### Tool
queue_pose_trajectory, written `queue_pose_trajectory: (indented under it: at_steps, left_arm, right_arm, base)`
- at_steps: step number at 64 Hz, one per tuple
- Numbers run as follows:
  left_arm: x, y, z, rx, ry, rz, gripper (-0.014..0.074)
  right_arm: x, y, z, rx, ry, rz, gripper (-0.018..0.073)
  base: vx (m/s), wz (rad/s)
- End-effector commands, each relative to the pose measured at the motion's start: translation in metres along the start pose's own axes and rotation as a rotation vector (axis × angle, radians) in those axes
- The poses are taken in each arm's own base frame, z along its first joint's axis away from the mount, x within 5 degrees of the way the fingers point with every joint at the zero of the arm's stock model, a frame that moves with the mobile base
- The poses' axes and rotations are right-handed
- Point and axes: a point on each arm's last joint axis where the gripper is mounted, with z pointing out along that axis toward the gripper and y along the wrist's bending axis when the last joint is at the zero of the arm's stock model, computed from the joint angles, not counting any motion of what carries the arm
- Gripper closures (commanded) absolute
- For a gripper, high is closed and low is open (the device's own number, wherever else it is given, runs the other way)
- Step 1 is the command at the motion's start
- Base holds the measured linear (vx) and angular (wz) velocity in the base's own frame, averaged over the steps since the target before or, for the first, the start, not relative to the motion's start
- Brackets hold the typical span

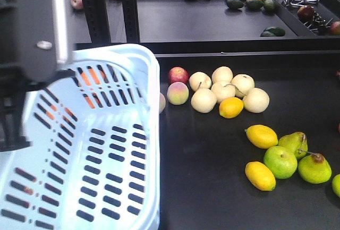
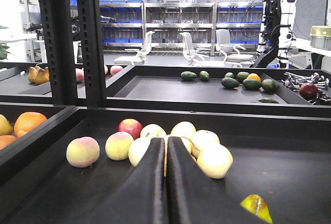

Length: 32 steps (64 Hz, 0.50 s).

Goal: Pick three apples into basket with both arms
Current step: 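Close the left gripper on the handle and lift the basket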

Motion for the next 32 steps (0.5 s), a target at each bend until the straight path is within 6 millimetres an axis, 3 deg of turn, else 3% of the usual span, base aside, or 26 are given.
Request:
queue_pose_trajectory:
  at_steps: [1, 12, 32]
  left_arm:
    - [0.003, 0.008, -0.036, -0.117, -0.088, -0.028, 0.0605]
    - [0.012, 0.005, -0.054, -0.128, -0.092, -0.04, 0.0605]
    - [0.012, 0.004, -0.053, -0.12, -0.088, -0.041, 0.0604]
  right_arm:
    - [-0.002, 0.0, -0.001, -0.002, -0.071, -0.008, 0.0568]
    - [-0.002, 0.0, -0.001, -0.002, -0.071, -0.008, 0.0568]
    - [-0.002, 0.0, -0.001, -0.002, -0.071, -0.008, 0.0568]
  base:
    - [0.0, 0.0]
    - [0.0, 0.0]
    - [0.0, 0.0]
